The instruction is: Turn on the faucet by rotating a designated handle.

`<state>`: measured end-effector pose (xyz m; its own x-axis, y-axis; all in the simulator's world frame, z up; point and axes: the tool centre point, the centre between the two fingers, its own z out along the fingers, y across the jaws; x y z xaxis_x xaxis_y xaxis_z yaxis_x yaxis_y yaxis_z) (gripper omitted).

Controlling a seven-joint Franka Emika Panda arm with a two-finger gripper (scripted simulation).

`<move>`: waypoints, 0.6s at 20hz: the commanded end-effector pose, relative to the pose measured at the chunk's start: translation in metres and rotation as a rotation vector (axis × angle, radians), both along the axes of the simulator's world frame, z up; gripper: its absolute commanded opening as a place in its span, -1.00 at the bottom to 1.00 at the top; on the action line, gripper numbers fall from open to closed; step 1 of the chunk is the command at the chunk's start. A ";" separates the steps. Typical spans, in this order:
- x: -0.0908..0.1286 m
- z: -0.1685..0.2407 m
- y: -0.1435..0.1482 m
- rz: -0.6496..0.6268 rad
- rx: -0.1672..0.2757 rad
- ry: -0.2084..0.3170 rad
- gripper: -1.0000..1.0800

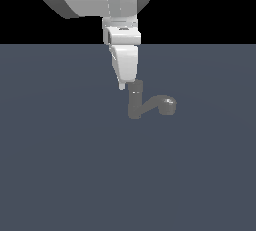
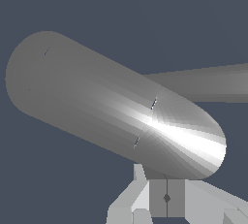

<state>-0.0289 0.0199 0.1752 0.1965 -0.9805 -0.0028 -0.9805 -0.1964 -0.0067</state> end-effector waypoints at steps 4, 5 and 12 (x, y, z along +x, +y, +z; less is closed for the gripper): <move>-0.002 -0.001 -0.038 -0.014 -0.002 0.003 -1.00; -0.002 -0.001 -0.044 -0.015 -0.002 0.003 -1.00; -0.004 -0.002 -0.087 -0.021 -0.004 0.006 -1.00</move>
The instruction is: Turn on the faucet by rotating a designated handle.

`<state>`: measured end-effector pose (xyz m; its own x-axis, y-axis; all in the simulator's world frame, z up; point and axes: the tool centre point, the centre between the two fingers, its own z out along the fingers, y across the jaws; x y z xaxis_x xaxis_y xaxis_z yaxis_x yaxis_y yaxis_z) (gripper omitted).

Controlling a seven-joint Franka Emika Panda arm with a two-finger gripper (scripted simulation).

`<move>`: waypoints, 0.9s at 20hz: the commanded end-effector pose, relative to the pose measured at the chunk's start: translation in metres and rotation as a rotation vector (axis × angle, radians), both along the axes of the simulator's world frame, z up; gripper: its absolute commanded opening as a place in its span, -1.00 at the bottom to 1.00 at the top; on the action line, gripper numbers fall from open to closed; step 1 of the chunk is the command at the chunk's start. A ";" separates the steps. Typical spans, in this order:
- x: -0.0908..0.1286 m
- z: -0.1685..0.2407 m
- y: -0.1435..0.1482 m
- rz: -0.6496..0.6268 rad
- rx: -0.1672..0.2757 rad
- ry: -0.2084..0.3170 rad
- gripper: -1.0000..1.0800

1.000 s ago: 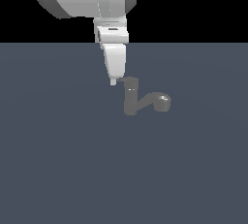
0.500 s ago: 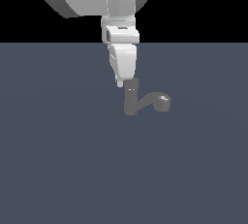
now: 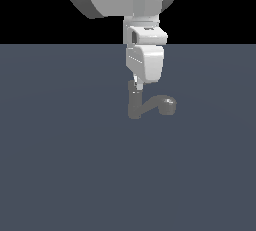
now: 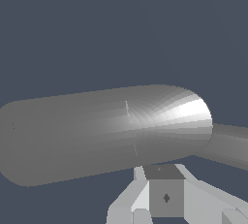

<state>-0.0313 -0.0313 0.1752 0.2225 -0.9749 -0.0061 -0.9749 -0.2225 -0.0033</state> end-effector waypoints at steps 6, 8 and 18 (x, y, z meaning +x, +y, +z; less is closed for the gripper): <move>0.009 -0.001 -0.017 -0.010 0.002 0.000 -1.00; 0.013 -0.001 -0.023 -0.013 0.002 0.000 -1.00; 0.032 -0.002 -0.054 -0.029 -0.002 0.001 -1.00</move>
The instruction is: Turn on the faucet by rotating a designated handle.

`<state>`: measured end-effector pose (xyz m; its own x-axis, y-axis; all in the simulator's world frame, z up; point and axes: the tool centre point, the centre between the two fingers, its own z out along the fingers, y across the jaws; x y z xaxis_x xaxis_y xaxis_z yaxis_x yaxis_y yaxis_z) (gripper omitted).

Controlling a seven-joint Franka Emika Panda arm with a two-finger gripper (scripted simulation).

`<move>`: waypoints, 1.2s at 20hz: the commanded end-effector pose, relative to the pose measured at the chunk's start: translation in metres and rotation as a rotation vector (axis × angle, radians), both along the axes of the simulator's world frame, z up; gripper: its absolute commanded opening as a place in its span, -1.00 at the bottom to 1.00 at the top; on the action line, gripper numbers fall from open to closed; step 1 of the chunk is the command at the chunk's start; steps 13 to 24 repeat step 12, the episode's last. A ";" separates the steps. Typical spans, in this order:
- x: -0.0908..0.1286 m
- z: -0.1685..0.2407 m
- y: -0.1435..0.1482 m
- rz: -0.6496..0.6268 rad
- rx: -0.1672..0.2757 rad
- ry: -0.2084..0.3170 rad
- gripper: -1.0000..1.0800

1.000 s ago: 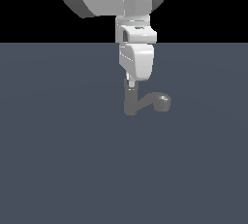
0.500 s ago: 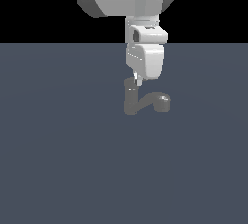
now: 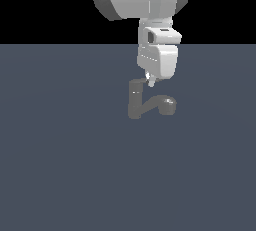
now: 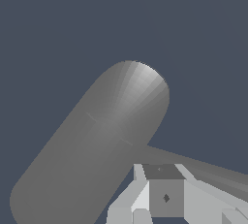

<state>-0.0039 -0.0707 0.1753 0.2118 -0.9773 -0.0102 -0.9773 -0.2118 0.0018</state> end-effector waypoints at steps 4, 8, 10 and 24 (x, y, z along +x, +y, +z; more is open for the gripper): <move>0.013 -0.002 -0.027 -0.024 -0.006 -0.005 -1.00; 0.020 -0.002 -0.040 -0.031 -0.008 -0.004 -1.00; 0.024 -0.002 -0.046 -0.034 -0.009 -0.004 -1.00; 0.026 -0.002 -0.049 -0.036 -0.009 -0.004 -1.00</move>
